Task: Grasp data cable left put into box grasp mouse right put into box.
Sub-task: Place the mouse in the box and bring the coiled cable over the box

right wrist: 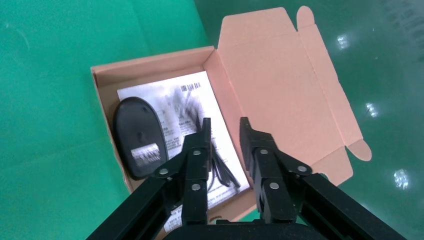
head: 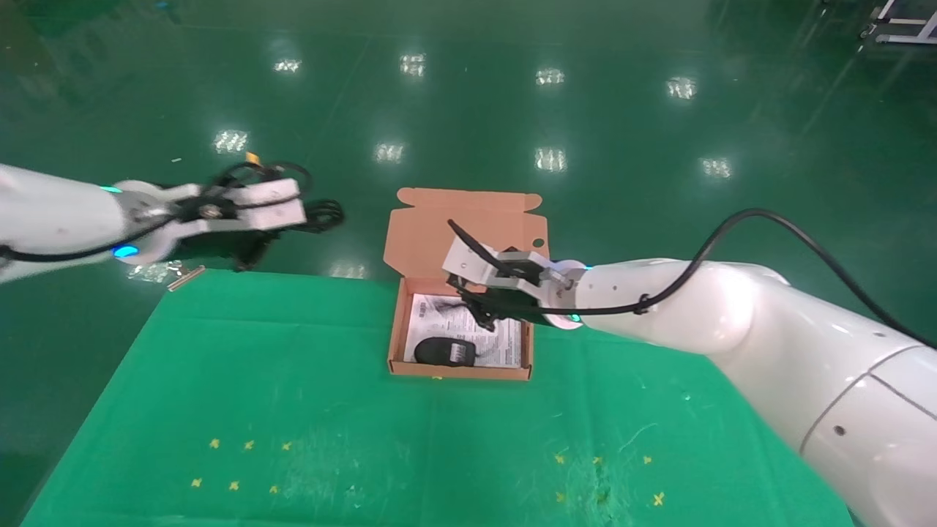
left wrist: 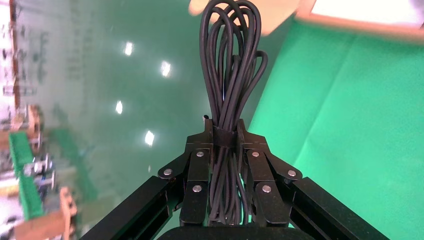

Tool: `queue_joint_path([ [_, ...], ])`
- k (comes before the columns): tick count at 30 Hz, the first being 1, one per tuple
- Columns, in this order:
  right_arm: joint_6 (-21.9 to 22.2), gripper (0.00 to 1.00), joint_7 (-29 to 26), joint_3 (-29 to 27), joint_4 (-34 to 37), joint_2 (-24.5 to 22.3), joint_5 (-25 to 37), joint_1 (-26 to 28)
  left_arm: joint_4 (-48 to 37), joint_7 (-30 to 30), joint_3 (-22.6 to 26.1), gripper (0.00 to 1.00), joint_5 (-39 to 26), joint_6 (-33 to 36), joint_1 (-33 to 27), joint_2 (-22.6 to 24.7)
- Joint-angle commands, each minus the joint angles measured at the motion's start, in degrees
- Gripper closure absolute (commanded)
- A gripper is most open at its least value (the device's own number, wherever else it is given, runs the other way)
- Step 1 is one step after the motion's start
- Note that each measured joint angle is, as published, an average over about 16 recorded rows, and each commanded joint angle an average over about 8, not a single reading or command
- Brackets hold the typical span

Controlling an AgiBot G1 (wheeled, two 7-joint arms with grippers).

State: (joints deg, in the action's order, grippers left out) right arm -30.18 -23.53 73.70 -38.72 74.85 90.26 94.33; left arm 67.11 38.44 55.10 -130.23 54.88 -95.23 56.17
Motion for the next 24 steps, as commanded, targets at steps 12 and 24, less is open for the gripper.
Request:
queue_joint_path([
  [12, -0.7, 0.0, -1.9, -0.3, -7.4, -11.3, 1.9, 3.1, -15.5, -15.3, 1.4, 1.0, 9.4, -15.6, 5.8, 12.4],
  [24, -2.6, 0.0, -9.1, 0.2, -21.7, -24.1, 6.7, 5.7, -29.4, -34.2, 3.3, 1.0, 21.3, -24.0, 7.8, 21.8],
])
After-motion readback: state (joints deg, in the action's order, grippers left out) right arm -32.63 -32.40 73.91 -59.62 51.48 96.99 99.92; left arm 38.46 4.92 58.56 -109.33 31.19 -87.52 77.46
